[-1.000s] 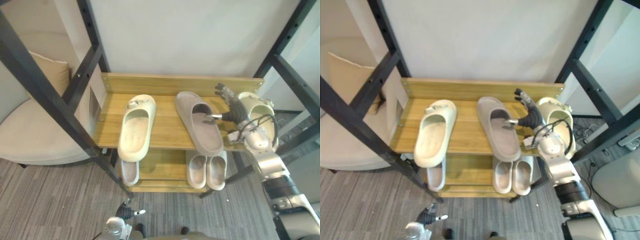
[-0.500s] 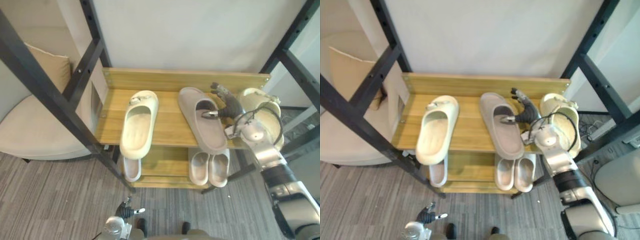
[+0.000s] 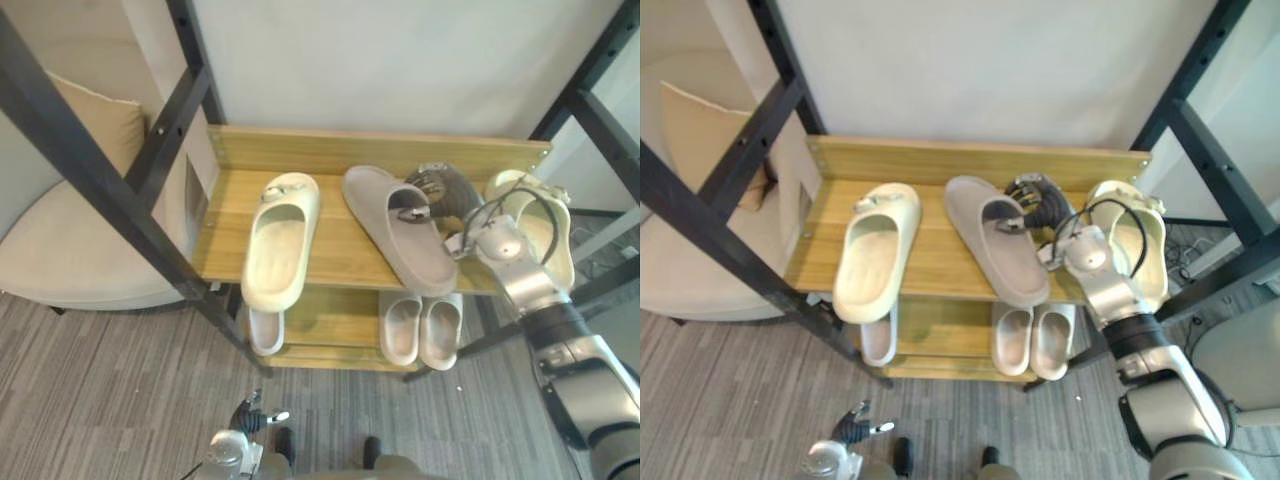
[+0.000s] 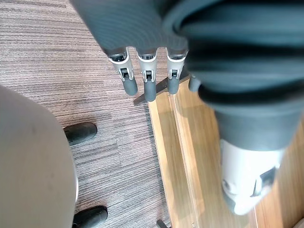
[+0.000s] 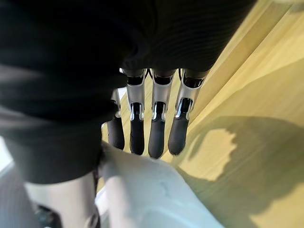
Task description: Organize the slippers on the shoe rack
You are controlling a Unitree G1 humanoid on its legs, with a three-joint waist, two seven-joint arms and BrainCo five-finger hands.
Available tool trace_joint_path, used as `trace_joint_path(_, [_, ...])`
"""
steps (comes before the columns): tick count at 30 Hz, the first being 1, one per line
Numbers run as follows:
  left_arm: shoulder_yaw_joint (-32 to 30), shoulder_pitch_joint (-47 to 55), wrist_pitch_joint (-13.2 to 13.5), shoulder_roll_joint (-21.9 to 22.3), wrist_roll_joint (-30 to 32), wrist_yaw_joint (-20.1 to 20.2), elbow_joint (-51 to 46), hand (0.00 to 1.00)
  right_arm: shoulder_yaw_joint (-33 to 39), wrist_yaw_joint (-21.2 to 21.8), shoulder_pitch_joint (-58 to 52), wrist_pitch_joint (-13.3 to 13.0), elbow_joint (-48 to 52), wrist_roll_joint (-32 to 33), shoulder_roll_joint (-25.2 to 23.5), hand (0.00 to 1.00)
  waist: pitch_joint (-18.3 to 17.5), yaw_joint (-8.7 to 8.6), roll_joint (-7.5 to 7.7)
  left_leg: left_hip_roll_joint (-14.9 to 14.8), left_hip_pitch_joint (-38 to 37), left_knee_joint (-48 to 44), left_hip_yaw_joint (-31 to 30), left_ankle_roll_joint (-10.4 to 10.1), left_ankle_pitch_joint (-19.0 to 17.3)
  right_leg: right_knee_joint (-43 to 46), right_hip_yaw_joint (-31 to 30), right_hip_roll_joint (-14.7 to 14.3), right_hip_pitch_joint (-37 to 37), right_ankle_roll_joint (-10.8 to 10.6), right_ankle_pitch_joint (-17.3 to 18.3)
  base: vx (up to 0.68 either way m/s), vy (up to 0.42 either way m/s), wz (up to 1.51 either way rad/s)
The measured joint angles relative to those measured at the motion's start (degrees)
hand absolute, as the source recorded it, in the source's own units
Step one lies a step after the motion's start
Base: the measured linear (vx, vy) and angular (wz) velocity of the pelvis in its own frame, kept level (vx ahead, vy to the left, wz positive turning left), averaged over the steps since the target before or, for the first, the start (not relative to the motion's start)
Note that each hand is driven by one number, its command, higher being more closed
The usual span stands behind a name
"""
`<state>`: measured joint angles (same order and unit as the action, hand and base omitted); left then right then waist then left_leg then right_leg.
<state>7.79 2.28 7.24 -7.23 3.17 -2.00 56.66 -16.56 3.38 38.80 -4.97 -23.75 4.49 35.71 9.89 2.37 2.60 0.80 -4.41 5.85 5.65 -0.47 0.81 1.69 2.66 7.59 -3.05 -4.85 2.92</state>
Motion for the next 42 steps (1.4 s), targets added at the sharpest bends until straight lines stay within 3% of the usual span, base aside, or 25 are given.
trace_joint_path(9, [-0.82,0.02,-0.15,0.0,0.01,-0.03,0.01,0.0,1.19,0.02,-2.12,0.03,0.82,0.14,-0.22,1.0,0.05,-0.04,0.12,-0.03,-0.51,0.0,0.11,-0.01,0.02,0.02,-0.04,0.0,-0.46,0.0,0.0,0.0,0.0,0.0])
trace_joint_path(17, [-2.29,0.31,-0.29,0.11,0.04,-0.01,0.04,0.0,6.24,-0.35,-11.24,-0.5,13.33,0.78,-0.86,1.0,0.08,-0.45,0.22,-0.08,-1.03,-0.01,0.24,-0.07,0.03,0.02,-0.19,-0.01,-0.84,-0.01,0.0,-0.03,-0.015,-0.01])
trace_joint_path(24, [-2.36,0.74,-0.34,0.06,0.08,0.06,0.13,0.0,12.94,-1.67,-18.31,-3.64,28.12,4.66,-2.27,1.0,-0.2,-1.47,0.27,-0.09,-1.56,-0.02,0.26,-0.09,0.03,0.02,-0.28,0.0,-0.98,-0.05,0.03,-0.03,-0.018,-0.01])
trace_joint_path(31, [-2.39,1.71,-0.36,0.25,0.37,0.44,0.25,0.0,17.55,-1.65,-26.05,-5.96,38.22,7.01,-7.57,1.0,-2.23,-2.42,-0.02,-0.25,-1.82,-0.04,0.35,-0.09,0.03,0.33,-0.4,0.03,-1.04,-0.15,0.11,0.0,-0.004,0.0])
trace_joint_path(42, [-2.16,2.94,-0.08,0.69,1.27,2.29,0.89,0.0,17.63,6.83,-42.99,-7.7,47.86,13.92,-11.0,1.0,-4.52,-3.32,-0.86,-0.11,-5.18,-0.1,0.27,-0.23,-0.09,3.39,-0.55,0.62,-3.05,-0.58,2.51,-0.05,-0.02,0.0])
